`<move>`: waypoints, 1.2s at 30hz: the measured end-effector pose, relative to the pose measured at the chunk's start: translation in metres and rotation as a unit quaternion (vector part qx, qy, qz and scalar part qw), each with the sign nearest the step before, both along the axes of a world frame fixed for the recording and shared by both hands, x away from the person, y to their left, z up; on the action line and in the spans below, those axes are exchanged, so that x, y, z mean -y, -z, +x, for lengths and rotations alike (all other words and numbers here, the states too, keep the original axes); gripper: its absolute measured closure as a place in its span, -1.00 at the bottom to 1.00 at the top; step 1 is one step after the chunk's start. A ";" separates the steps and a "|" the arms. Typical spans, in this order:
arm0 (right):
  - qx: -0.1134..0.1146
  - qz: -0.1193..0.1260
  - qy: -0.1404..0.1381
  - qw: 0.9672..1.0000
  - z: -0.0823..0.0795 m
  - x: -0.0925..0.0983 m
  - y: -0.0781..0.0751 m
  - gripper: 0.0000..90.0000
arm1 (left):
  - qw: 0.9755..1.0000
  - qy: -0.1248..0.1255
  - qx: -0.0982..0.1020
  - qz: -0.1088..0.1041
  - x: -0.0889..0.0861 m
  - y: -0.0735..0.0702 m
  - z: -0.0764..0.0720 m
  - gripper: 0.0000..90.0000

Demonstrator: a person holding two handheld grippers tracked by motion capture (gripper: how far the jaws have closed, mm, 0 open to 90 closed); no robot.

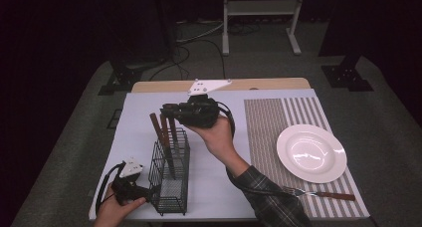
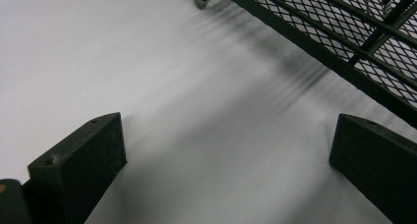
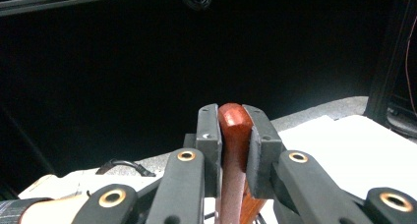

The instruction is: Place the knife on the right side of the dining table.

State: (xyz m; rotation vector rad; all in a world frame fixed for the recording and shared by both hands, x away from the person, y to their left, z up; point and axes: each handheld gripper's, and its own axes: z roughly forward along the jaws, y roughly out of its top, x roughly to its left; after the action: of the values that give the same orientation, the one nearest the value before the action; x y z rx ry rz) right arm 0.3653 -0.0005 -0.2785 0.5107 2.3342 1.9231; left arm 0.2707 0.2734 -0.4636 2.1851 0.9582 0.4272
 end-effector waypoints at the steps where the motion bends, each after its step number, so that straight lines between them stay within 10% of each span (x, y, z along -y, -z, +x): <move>1: 0.003 0.001 0.001 1.000 0.000 0.001 -0.002 0.75 | 1.000 0.000 0.000 0.000 0.000 0.000 0.000 -1.00; 36: 0.032 0.055 0.077 0.995 -0.010 0.078 -0.058 0.75 | 1.000 0.000 0.001 0.001 0.000 0.000 0.000 -1.00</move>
State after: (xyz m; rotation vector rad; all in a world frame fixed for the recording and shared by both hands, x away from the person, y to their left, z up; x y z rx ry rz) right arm 0.3557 -0.0784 -0.2204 0.6110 2.0930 1.9731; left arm 0.2707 0.2734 -0.4637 2.1851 0.9585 0.4296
